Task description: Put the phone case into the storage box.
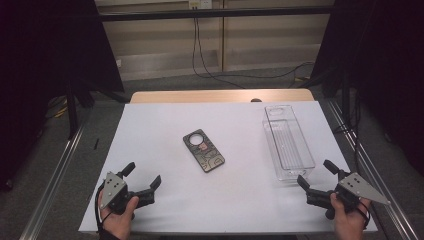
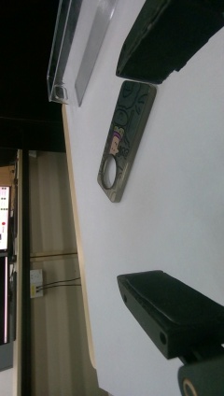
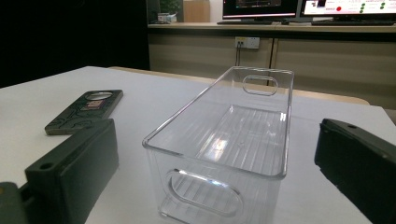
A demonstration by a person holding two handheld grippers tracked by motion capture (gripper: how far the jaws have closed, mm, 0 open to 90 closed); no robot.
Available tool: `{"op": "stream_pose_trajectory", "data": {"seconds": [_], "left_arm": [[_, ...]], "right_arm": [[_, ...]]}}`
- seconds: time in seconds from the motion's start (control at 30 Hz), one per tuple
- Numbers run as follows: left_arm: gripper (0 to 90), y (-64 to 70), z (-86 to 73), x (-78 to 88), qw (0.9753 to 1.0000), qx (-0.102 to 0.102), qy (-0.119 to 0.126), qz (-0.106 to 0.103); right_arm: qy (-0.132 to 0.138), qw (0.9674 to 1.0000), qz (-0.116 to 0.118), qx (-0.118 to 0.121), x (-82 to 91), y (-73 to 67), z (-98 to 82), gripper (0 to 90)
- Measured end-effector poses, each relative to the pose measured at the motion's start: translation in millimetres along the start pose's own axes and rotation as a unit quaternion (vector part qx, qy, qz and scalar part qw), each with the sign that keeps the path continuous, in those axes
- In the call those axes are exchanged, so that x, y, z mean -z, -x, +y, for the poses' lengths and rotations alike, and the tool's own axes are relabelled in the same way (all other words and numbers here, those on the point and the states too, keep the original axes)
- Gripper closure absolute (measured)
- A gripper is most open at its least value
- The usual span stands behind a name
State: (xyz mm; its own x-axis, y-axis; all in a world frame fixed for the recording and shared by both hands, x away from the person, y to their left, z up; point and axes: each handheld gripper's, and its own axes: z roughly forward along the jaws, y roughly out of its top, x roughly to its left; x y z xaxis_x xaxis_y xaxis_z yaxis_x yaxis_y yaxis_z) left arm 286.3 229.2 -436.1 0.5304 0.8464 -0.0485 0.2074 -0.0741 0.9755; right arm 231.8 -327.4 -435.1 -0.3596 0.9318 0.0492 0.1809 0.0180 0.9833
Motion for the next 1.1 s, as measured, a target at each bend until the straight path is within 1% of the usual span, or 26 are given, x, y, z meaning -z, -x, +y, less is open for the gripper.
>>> {"op": "stream_pose_trajectory", "data": {"seconds": [0.1, 0.13, 0.2, 0.23, 0.27, 0.37, 0.4, 0.5, 0.6, 0.7, 0.73, 0.8, 0.87, 0.9, 0.93, 0.97, 1.0, 1.03, 1.1], "left_arm": [[2.7, -0.2, 0.5, -0.7, 1.0000, -0.005, -0.007, 0.000], [2.7, 0.0, 1.0, -1.3, 0.9999, -0.002, -0.008, -0.006], [2.7, 0.4, 2.1, -2.3, 0.9999, -0.007, -0.010, -0.011], [2.8, 1.0, 2.2, -2.5, 0.9998, -0.002, -0.010, -0.014], [2.8, 1.6, 2.4, -2.3, 0.9998, -0.003, -0.011, -0.015], [2.7, 2.8, 2.4, -2.5, 0.9996, 0.000, -0.008, -0.029], [2.7, 2.5, 2.7, -2.3, 0.9995, -0.005, -0.011, -0.029], [2.7, 3.7, 2.6, -3.4, 0.9994, 0.001, -0.010, -0.034], [2.7, 4.7, 3.5, -3.4, 0.9989, -0.006, -0.016, -0.044], [2.9, 5.4, 3.5, -4.3, 0.9985, -0.006, -0.024, -0.049], [3.0, 4.9, 3.7, -4.7, 0.9984, -0.010, -0.025, -0.050], [3.3, 5.8, 3.6, -5.6, 0.9982, -0.007, -0.025, -0.054], [3.2, 6.8, 4.3, -6.6, 0.9977, -0.004, -0.026, -0.062], [3.4, 6.4, 4.9, -7.2, 0.9970, -0.004, -0.029, -0.071], [4.3, 6.2, 5.3, -8.1, 0.9959, 0.002, -0.032, -0.085], [4.4, 6.5, 5.5, -8.7, 0.9956, 0.004, -0.033, -0.088], [4.4, 7.5, 5.5, -9.7, 0.9958, 0.004, -0.032, -0.086], [4.4, 7.6, 5.9, -10.3, 0.9957, -0.001, -0.035, -0.087], [4.4, 8.6, 7.1, -12.0, 0.9944, -0.001, -0.038, -0.099]], "right_arm": [[-0.001, 1.0000, 0.003, 0.000, -0.1, -0.3, -0.2, 0.0], [-0.001, 1.0000, 0.004, 0.000, 0.3, -0.4, -0.3, 0.0], [0.000, 1.0000, 0.004, 0.001, 0.9, -0.4, -0.4, 0.0], [0.001, 1.0000, 0.004, -0.001, 1.2, -0.6, -0.3, 0.0], [0.001, 1.0000, 0.004, -0.001, 1.1, -0.7, -0.4, 0.0], [-0.001, 1.0000, 0.007, -0.002, 0.7, -1.2, -0.6, 0.0], [-0.001, 1.0000, 0.008, -0.002, 0.6, -1.4, -0.5, 0.0], [-0.002, 1.0000, 0.007, -0.002, 1.3, -2.0, -0.5, 0.0], [-0.003, 1.0000, 0.005, -0.002, 1.2, -2.5, -0.3, 0.0], [-0.003, 1.0000, 0.007, 0.000, 0.6, -3.9, 0.0, 0.0], [-0.004, 1.0000, 0.006, -0.001, 0.6, -4.3, -0.1, 0.0], [-0.003, 1.0000, 0.004, 0.000, 0.7, -4.8, 0.2, 0.0], [-0.004, 1.0000, 0.006, 0.000, 0.4, -5.2, 0.1, 0.0], [-0.005, 1.0000, 0.007, -0.001, 0.1, -5.2, 0.0, 0.0], [-0.005, 1.0000, 0.007, -0.001, 0.1, -5.2, 0.0, 0.0], [-0.005, 1.0000, 0.008, 0.000, 0.2, -5.1, -0.1, 0.0], [-0.004, 1.0000, 0.007, -0.001, 0.4, -5.1, -0.2, 0.0], [-0.004, 1.0000, 0.007, -0.003, 0.7, -5.1, -0.2, 0.0], [-0.003, 0.9999, 0.009, -0.003, 0.9, -4.4, -0.2, 0.0]]}}
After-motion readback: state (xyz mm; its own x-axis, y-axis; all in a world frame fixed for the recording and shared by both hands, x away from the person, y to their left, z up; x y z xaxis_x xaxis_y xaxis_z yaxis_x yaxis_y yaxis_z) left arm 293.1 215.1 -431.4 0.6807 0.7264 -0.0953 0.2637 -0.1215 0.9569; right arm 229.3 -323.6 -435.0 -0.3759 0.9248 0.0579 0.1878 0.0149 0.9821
